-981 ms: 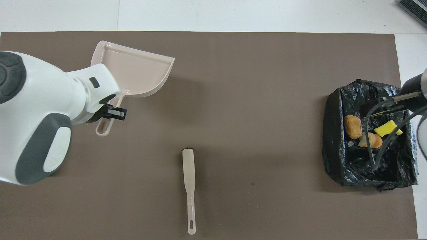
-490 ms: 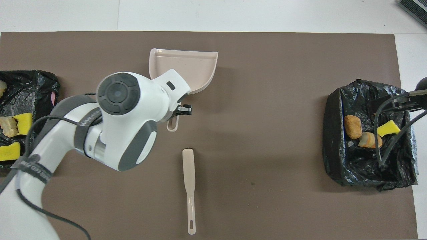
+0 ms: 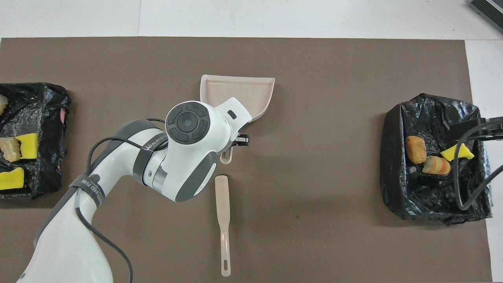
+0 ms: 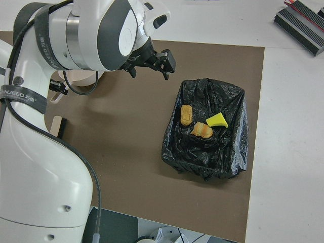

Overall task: Sweep and dump trash in bin
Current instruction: 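Carry the empty dustpan back and lower it above the brush with the left gripper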

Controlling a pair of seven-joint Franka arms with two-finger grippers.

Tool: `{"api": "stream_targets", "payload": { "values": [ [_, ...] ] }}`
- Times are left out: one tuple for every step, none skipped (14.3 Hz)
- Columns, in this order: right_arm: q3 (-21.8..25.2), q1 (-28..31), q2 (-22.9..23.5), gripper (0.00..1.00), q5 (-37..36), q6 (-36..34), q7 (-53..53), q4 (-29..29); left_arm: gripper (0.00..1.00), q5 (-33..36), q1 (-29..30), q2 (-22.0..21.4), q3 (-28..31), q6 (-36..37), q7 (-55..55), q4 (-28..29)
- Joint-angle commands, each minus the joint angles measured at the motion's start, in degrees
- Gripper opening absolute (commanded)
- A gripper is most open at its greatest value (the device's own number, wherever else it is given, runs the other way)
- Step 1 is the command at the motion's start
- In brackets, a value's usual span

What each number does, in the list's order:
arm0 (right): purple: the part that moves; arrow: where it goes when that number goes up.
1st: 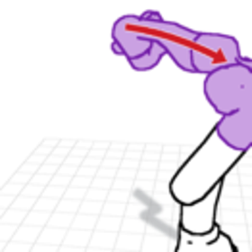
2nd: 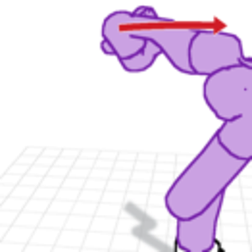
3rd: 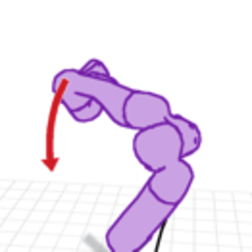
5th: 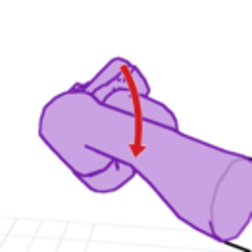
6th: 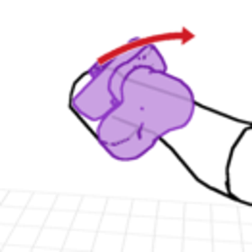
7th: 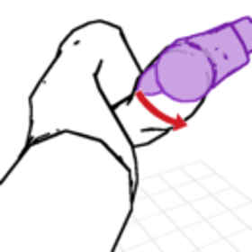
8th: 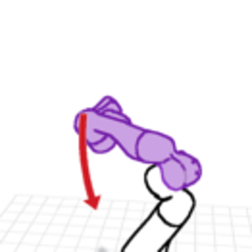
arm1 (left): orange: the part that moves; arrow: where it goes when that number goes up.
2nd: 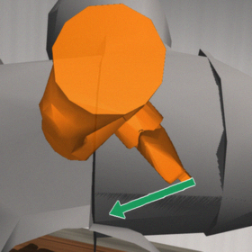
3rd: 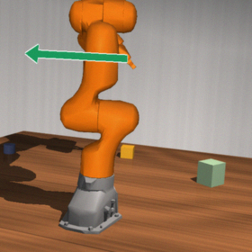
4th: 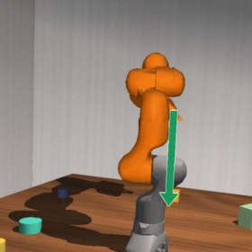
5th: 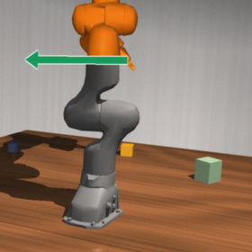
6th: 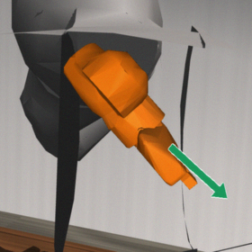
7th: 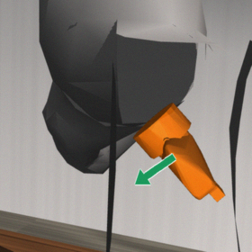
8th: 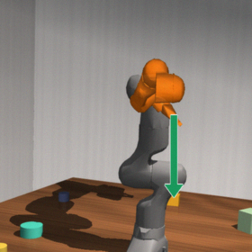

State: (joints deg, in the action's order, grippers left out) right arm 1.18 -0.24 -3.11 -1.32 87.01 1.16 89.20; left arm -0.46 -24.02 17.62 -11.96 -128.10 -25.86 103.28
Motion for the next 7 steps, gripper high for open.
{"api": "stream_targets", "payload": {
  "values": [
    [0.2, 1.6, -2.4, 1.0, 4.4, 0.0, -1.2, 3.6, 0.0, -0.5, -1.5, -1.1, 1.2, -3.3, -3.0, 3.8],
    [0.3, 2.1, -3.1, 1.0, 5.4, 0.4, -1.2, 4.6, 0.0, -0.4, -1.4, -1.1, 1.2, -3.4, -5.9, 4.5],
    [0.1, 2.0, -3.2, 1.0, 5.3, 0.2, -1.4, 4.7, 0.0, -0.3, -1.4, -1.0, 1.2, -3.5, -6.3, 4.7],
    [0.1, 1.8, -3.1, 1.0, 5.2, 0.3, -1.5, 4.7, 0.0, 0.0, -1.5, -0.8, 1.2, -3.6, -6.5, 4.9],
    [0.0, 1.6, -3.0, 1.0, 4.5, 0.4, -1.1, 4.4, 0.0, 0.1, -1.6, -0.4, 1.3, -4.3, -6.5, 5.5],
    [-0.4, 1.6, -2.9, 1.0, 4.3, 0.5, -0.8, 4.2, 0.12, 0.2, -1.5, -0.3, 1.2, -4.6, -6.5, 5.5],
    [-0.6, 1.6, -2.9, 1.0, 4.3, 0.5, -1.1, 4.2, 0.64, 0.2, -1.5, -0.3, 1.2, -4.5, -6.5, 5.4]
  ]
}}
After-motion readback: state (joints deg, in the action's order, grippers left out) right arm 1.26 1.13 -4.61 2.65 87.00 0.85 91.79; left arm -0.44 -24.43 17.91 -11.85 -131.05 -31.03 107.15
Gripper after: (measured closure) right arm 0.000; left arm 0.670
